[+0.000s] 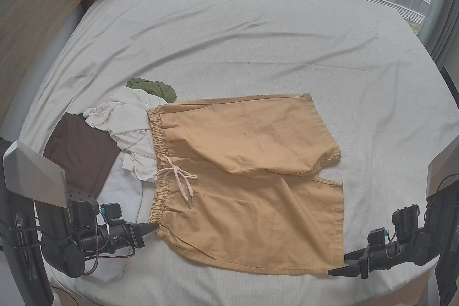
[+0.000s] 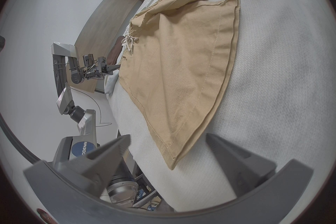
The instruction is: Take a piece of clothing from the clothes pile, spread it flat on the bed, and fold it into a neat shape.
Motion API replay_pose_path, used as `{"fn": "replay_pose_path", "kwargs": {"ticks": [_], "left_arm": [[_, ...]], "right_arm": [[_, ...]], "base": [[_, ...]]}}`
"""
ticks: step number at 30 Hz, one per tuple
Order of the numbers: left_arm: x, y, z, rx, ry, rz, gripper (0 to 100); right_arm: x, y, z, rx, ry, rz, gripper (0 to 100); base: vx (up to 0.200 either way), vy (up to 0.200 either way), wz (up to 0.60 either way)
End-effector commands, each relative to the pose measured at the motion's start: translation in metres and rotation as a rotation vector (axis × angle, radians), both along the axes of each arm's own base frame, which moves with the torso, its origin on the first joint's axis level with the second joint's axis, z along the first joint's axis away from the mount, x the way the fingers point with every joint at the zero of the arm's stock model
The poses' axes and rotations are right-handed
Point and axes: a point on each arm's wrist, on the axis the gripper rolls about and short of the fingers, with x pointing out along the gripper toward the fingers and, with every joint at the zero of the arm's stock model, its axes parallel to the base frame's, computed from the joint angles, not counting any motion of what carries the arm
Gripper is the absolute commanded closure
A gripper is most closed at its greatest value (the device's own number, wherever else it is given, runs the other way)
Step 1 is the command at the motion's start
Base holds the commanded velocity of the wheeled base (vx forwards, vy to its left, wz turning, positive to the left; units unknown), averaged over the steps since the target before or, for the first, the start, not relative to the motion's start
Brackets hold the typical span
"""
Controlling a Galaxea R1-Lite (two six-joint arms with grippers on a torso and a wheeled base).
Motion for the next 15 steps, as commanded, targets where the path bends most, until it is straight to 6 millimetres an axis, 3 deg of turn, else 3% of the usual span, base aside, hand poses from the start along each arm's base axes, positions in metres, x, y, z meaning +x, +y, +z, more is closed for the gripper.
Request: {"fn": "replay_pose_path", "kwargs": {"ticks": [1,8,15], "left_arm": [[0.0,0.0,0.0,0.0,0.001,0.0,100],[-0.001,0.001,0.001,-0.003,0.002,0.0,100],[-0.024,0.004,0.008,-0.049,0.056,-0.067,100]], "right_arm": [[-0.006,0.001,0.0,-0.001,0.034,0.008,100],[-0.009,0.002,0.001,-0.004,0.045,0.018,100],[-0.013,0.003,0.007,-0.006,0.059,0.032,100]], "base": [[0.0,0.0,0.0],[0.0,0.0,0.0],[0.0,0.0,0.0]]}}
